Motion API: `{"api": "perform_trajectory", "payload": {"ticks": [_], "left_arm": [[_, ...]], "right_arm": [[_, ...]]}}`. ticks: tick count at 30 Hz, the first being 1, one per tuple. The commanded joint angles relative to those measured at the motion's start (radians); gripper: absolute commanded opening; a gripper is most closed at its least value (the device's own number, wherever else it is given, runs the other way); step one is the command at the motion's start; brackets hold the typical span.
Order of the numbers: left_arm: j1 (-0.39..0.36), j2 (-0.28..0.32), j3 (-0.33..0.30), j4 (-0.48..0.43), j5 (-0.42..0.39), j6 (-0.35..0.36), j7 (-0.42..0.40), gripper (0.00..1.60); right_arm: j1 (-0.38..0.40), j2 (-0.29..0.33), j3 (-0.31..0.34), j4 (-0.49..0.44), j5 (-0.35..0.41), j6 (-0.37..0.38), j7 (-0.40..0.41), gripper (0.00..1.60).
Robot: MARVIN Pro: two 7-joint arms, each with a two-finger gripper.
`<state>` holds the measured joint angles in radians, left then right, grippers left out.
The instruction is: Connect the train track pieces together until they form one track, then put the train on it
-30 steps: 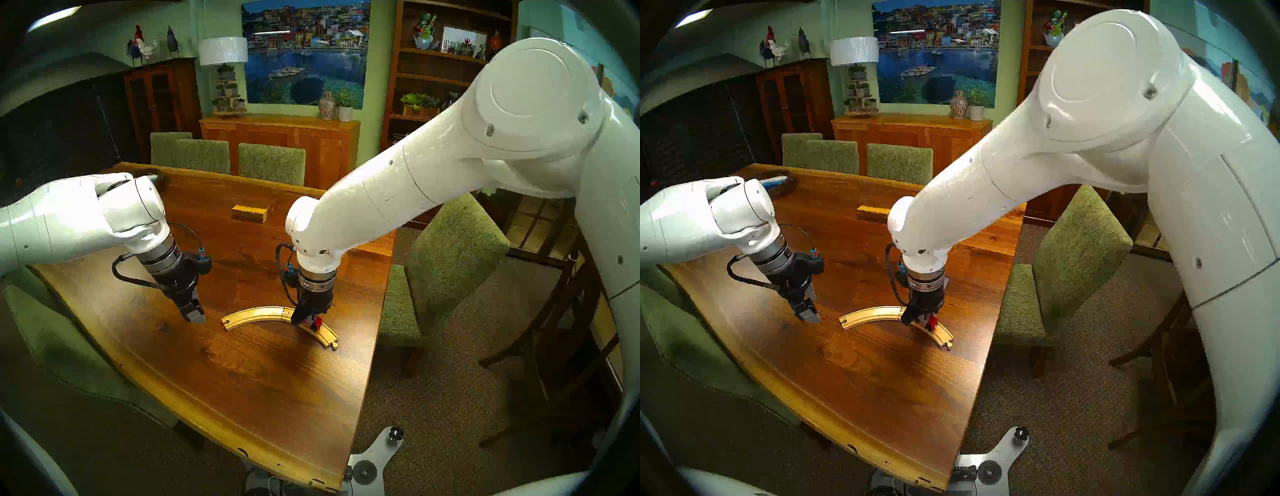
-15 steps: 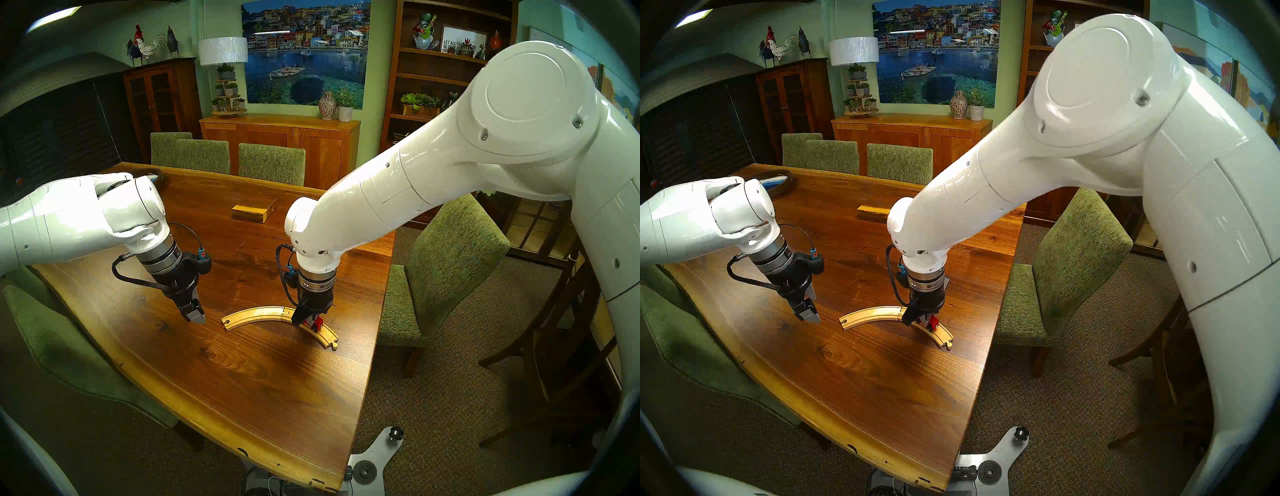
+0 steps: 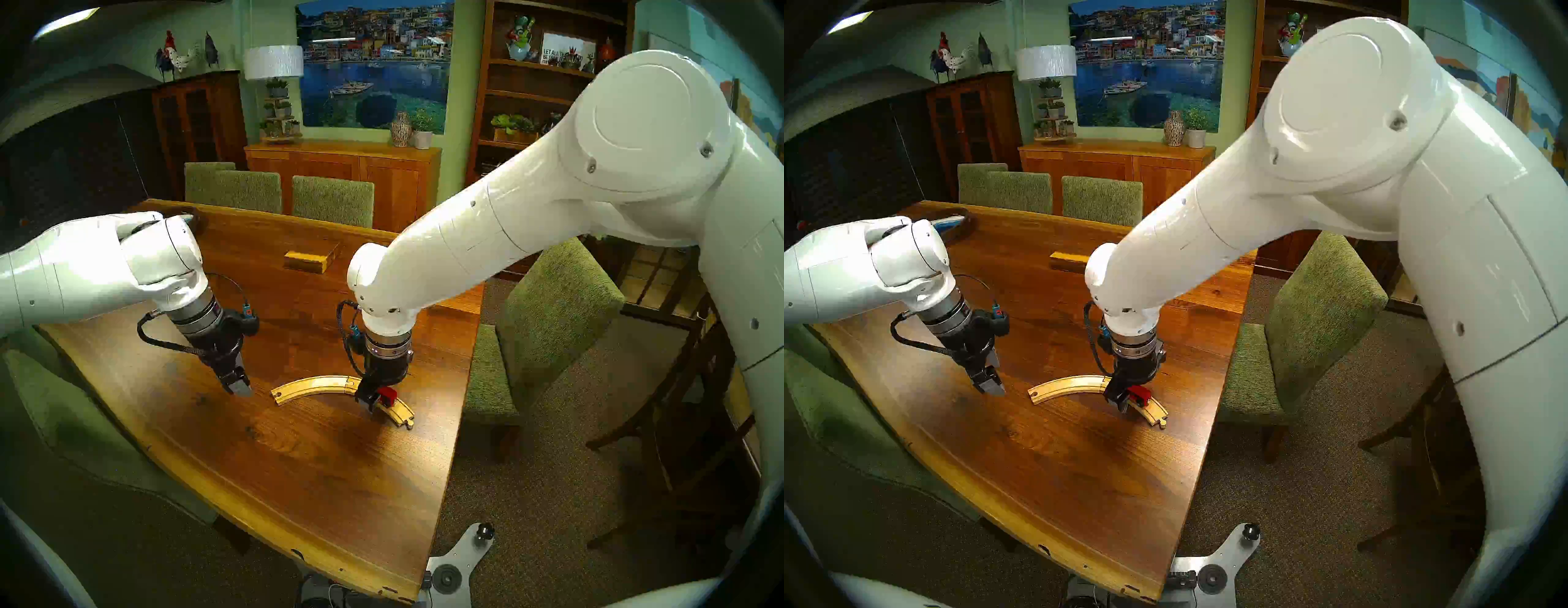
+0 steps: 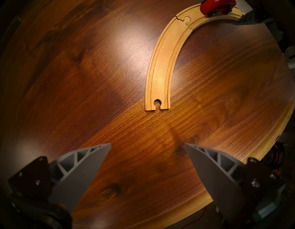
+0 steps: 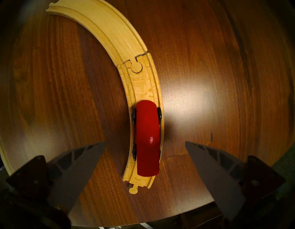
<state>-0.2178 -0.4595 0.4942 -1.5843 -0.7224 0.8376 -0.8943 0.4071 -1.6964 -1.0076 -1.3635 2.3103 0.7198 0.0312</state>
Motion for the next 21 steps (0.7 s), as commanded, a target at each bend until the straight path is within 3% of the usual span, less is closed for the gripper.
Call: {"api": "perform_trajectory", "payload": {"ticks": [1, 20, 21], "left_arm": [[-0.030, 0.001, -0.024, -0.002, -0.001, 0.000, 0.002, 1.60], [-0.030, 0.001, -0.023, -0.002, -0.001, 0.000, 0.002, 1.60], [-0.030, 0.001, -0.024, -0.002, -0.001, 0.000, 0.002, 1.60]], "right_arm": [[0.063, 0.016, 0.014, -0.027, 0.018, 0.002, -0.022, 1.60], [0.131, 0.067, 0.003, -0.161, 0.091, -0.037, -0.105, 1.60], [0.121, 0.066, -0.001, -0.154, 0.094, -0.043, -0.109, 1.15]]}}
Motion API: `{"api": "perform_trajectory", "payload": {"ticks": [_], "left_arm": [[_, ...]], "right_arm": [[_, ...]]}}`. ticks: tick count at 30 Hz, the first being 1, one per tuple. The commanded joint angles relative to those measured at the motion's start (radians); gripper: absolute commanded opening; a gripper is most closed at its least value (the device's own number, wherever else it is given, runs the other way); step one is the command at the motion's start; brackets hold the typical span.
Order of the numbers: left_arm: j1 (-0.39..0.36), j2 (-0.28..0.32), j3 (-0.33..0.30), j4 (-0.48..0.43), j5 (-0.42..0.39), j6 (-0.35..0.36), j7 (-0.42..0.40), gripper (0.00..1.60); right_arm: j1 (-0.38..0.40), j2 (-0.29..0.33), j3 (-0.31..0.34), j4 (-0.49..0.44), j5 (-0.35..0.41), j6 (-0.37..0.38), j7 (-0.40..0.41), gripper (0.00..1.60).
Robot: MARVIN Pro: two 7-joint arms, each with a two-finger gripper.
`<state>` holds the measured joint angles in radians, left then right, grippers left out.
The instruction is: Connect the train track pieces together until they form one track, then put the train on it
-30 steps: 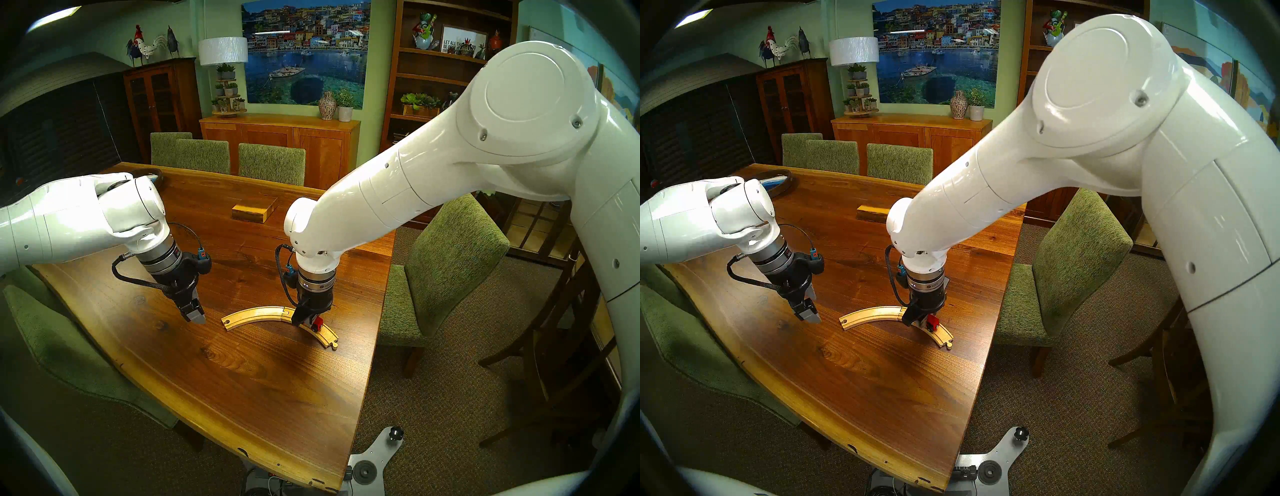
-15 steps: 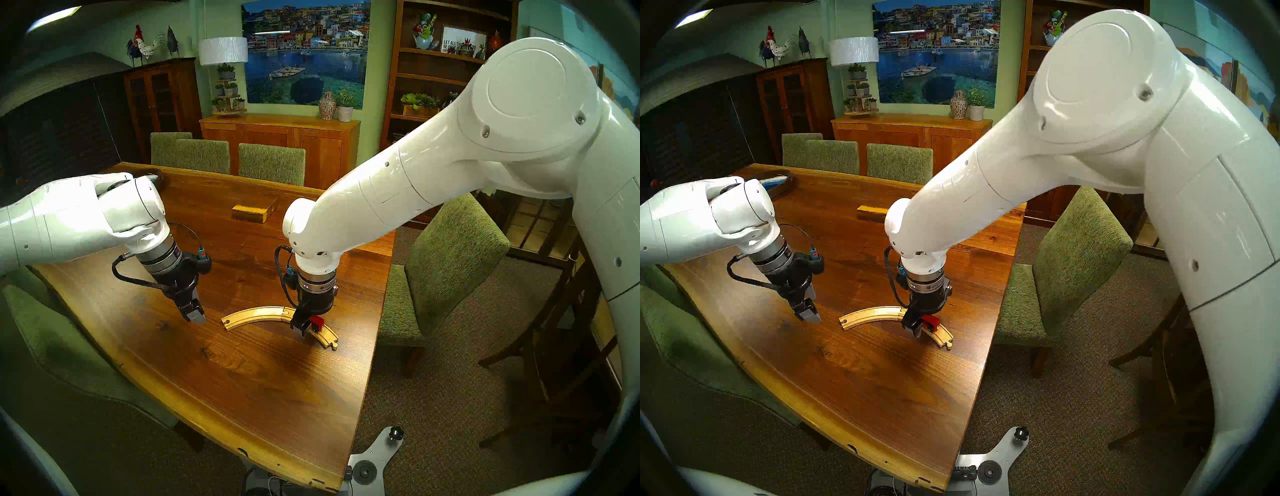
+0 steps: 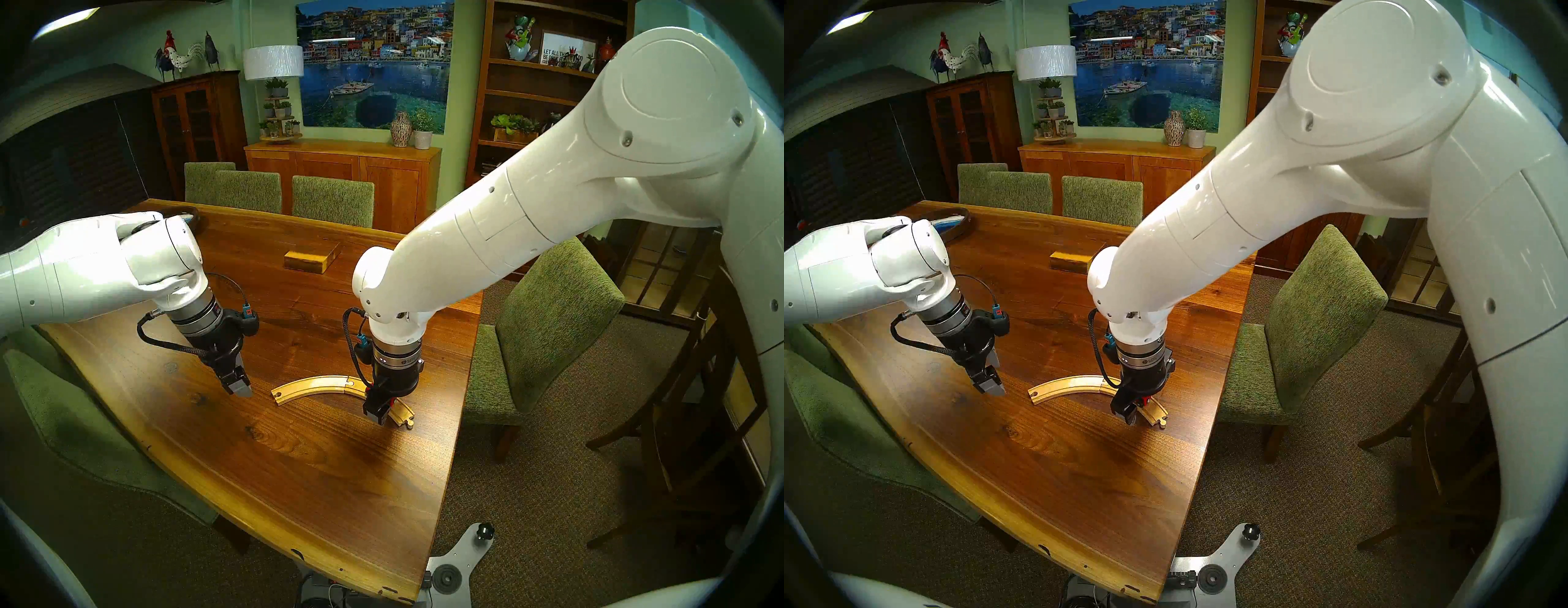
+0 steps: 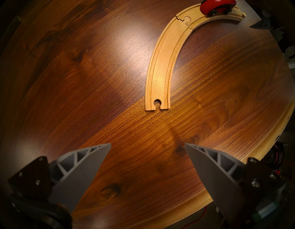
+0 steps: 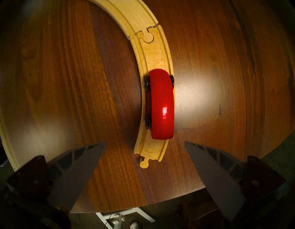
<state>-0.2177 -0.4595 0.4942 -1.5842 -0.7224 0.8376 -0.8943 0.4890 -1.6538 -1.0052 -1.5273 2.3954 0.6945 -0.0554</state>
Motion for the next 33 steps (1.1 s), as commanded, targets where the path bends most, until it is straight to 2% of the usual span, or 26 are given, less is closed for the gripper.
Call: {"api": "perform_trajectory", "payload": {"ticks": [1, 2, 4, 5, 6, 7, 8, 9, 10, 22, 33], "left_arm": [[-0.030, 0.001, -0.024, -0.002, -0.001, 0.000, 0.002, 1.60], [-0.030, 0.001, -0.024, -0.002, -0.001, 0.000, 0.002, 1.60], [-0.030, 0.001, -0.024, -0.002, -0.001, 0.000, 0.002, 1.60], [-0.030, 0.001, -0.024, -0.002, -0.001, 0.000, 0.002, 1.60], [-0.030, 0.001, -0.024, -0.002, -0.001, 0.000, 0.002, 1.60], [-0.030, 0.001, -0.024, -0.002, -0.001, 0.000, 0.002, 1.60], [-0.030, 0.001, -0.024, -0.002, -0.001, 0.000, 0.002, 1.60], [-0.030, 0.001, -0.024, -0.002, -0.001, 0.001, 0.002, 1.60], [-0.030, 0.001, -0.024, -0.002, -0.001, 0.001, 0.002, 1.60], [-0.030, 0.001, -0.024, -0.002, -0.001, 0.001, 0.002, 1.60], [-0.030, 0.001, -0.024, -0.002, -0.001, 0.000, 0.002, 1.60]], "right_arm": [[0.035, 0.023, -0.005, 0.013, 0.009, -0.020, -0.024, 0.80], [0.030, 0.022, -0.006, 0.017, 0.009, -0.023, -0.024, 0.72], [0.025, 0.020, -0.007, 0.020, 0.010, -0.025, -0.025, 0.72], [0.020, 0.018, -0.008, 0.025, 0.010, -0.026, -0.025, 0.49], [0.016, 0.016, -0.010, 0.028, 0.011, -0.027, -0.025, 0.36], [0.012, 0.015, -0.011, 0.031, 0.012, -0.029, -0.025, 0.28], [0.011, 0.015, -0.012, 0.032, 0.012, -0.030, -0.025, 0.13], [0.010, 0.014, -0.013, 0.033, 0.013, -0.030, -0.025, 0.13], [0.009, 0.013, -0.014, 0.034, 0.014, -0.031, -0.025, 0.00], [-0.010, -0.001, -0.014, 0.070, 0.004, -0.024, -0.010, 0.00], [-0.041, -0.037, -0.009, 0.165, -0.034, 0.005, 0.039, 0.00]]}}
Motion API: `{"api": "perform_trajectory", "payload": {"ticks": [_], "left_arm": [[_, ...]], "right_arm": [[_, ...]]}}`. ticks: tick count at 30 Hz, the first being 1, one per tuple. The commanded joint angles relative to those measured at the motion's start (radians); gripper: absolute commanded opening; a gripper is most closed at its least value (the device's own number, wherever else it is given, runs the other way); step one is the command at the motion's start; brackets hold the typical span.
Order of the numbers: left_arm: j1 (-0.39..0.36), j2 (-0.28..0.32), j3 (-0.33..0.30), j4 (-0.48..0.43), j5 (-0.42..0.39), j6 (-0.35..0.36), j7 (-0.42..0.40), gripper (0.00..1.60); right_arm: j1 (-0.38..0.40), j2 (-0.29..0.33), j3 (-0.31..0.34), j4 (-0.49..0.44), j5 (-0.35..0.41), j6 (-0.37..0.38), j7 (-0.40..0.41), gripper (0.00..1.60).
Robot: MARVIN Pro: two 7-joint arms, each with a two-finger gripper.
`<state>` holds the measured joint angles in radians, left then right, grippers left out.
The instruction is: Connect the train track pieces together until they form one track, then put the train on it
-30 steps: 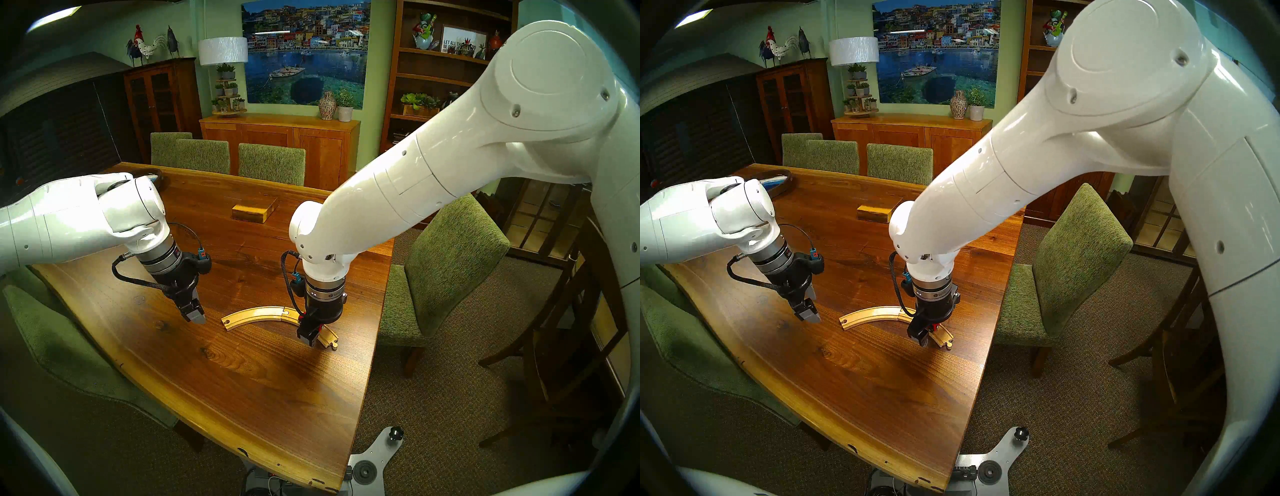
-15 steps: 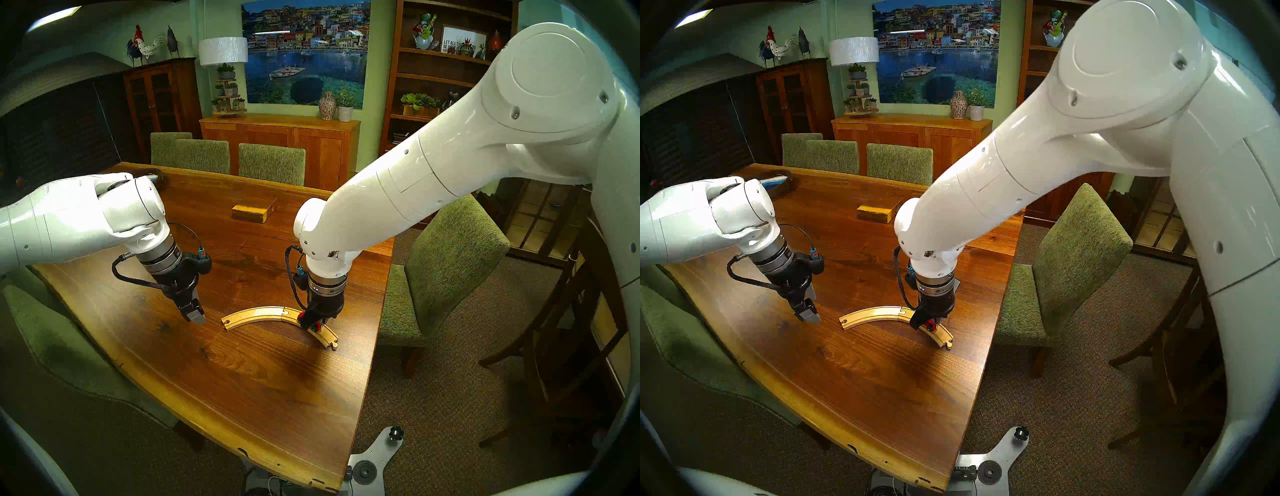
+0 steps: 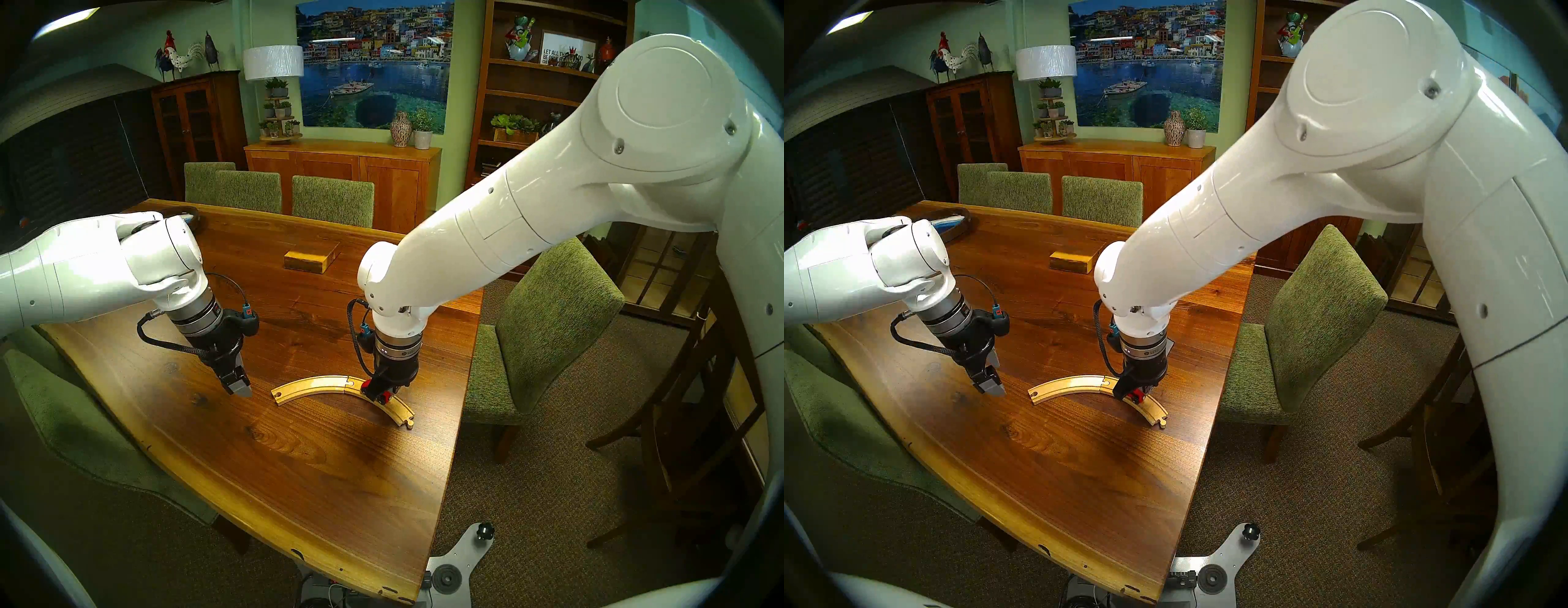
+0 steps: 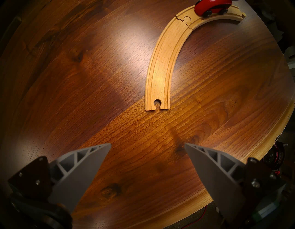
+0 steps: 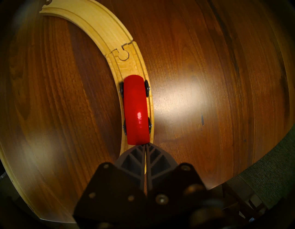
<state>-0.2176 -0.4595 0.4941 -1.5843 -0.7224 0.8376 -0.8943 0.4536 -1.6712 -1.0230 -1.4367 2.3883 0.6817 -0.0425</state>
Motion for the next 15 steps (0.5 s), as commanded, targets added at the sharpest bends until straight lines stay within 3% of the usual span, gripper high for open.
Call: {"api": "perform_trajectory", "payload": {"ticks": [1, 15], "left_arm": [[-0.030, 0.001, -0.024, -0.002, -0.001, 0.000, 0.002, 1.60], [-0.030, 0.001, -0.024, -0.002, -0.001, 0.000, 0.002, 1.60]], "right_arm": [[-0.010, -0.025, 0.009, 0.087, -0.032, 0.023, 0.034, 0.00], [-0.087, -0.098, 0.007, 0.277, -0.103, 0.080, 0.141, 0.00]]}}
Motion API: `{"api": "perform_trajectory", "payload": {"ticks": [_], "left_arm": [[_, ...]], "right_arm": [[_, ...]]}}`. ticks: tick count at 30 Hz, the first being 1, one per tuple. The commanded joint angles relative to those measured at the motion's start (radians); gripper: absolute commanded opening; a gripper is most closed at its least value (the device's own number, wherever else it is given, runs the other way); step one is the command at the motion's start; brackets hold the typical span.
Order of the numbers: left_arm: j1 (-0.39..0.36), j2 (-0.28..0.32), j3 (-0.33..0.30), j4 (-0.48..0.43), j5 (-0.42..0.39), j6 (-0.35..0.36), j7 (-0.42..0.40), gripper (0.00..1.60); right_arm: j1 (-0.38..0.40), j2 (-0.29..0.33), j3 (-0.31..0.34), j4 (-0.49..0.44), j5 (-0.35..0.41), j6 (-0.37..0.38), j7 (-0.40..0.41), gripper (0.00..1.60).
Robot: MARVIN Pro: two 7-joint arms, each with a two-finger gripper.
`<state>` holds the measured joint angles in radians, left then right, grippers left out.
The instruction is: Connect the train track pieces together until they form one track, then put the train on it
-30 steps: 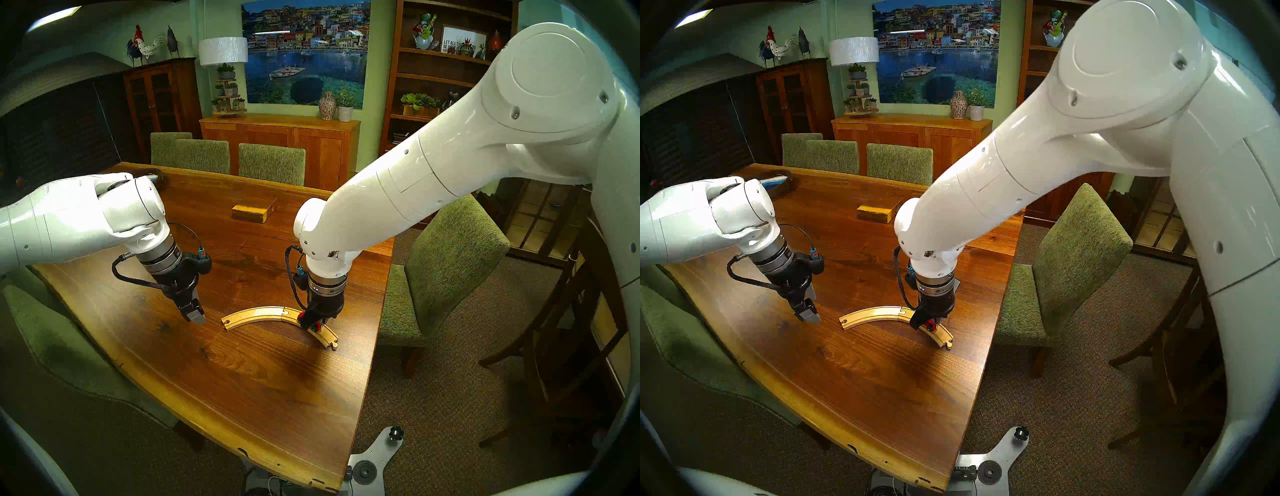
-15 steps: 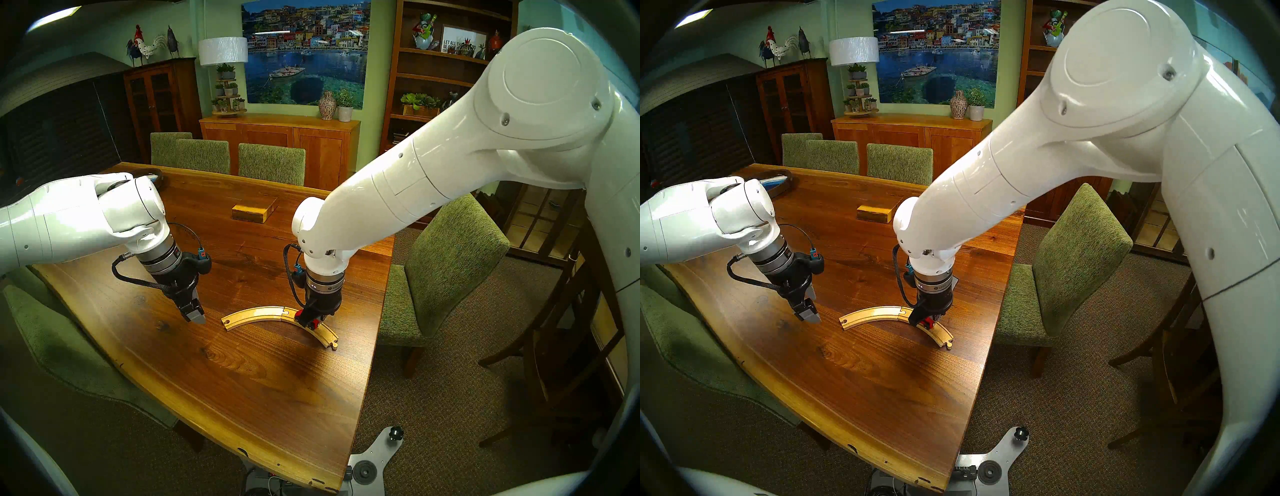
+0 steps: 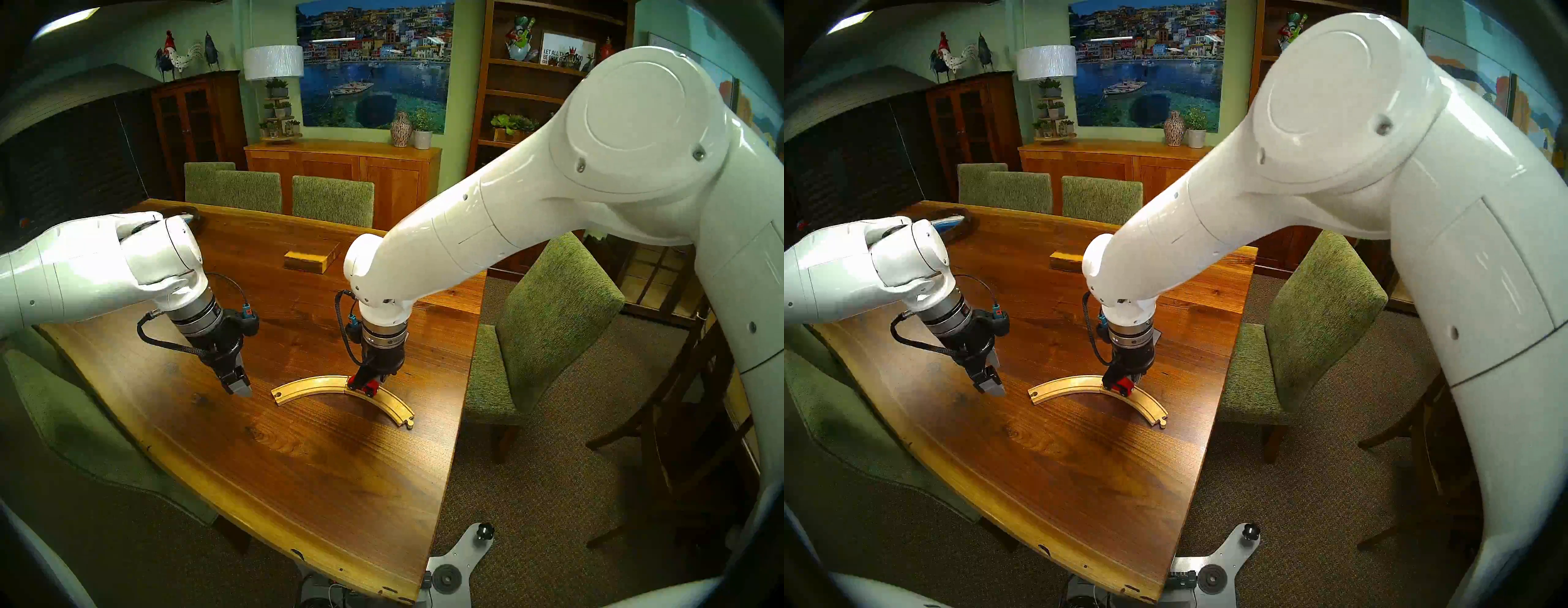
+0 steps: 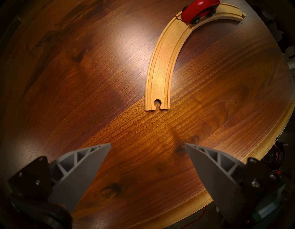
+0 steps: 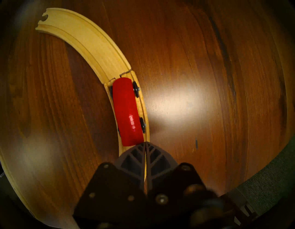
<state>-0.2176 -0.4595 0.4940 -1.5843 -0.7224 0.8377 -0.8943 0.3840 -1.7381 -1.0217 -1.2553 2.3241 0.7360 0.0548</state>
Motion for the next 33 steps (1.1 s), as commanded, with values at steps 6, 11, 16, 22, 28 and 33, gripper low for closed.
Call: {"api": "perform_trajectory", "payload": {"ticks": [6, 11, 16, 22, 28, 33], "left_arm": [[-0.030, 0.001, -0.024, -0.002, -0.001, 0.000, 0.002, 1.60], [-0.030, 0.001, -0.024, -0.002, -0.001, 0.000, 0.002, 1.60], [-0.030, 0.001, -0.024, -0.002, -0.001, 0.000, 0.002, 1.60], [-0.030, 0.001, -0.024, -0.002, -0.001, 0.000, 0.002, 1.60], [-0.030, 0.001, -0.024, -0.002, -0.001, 0.000, 0.002, 1.60], [-0.030, 0.001, -0.024, -0.002, -0.001, 0.000, 0.002, 1.60]], "right_arm": [[-0.045, -0.056, 0.006, 0.159, -0.074, 0.042, 0.098, 0.00], [-0.055, -0.071, 0.009, 0.191, -0.098, 0.046, 0.135, 0.00], [-0.072, -0.087, 0.013, 0.232, -0.126, 0.040, 0.178, 0.00], [-0.093, -0.114, 0.011, 0.289, -0.157, 0.043, 0.225, 0.00], [-0.119, -0.116, 0.016, 0.335, -0.192, 0.008, 0.293, 0.00], [-0.122, -0.111, 0.015, 0.344, -0.205, -0.008, 0.332, 0.00]]}}
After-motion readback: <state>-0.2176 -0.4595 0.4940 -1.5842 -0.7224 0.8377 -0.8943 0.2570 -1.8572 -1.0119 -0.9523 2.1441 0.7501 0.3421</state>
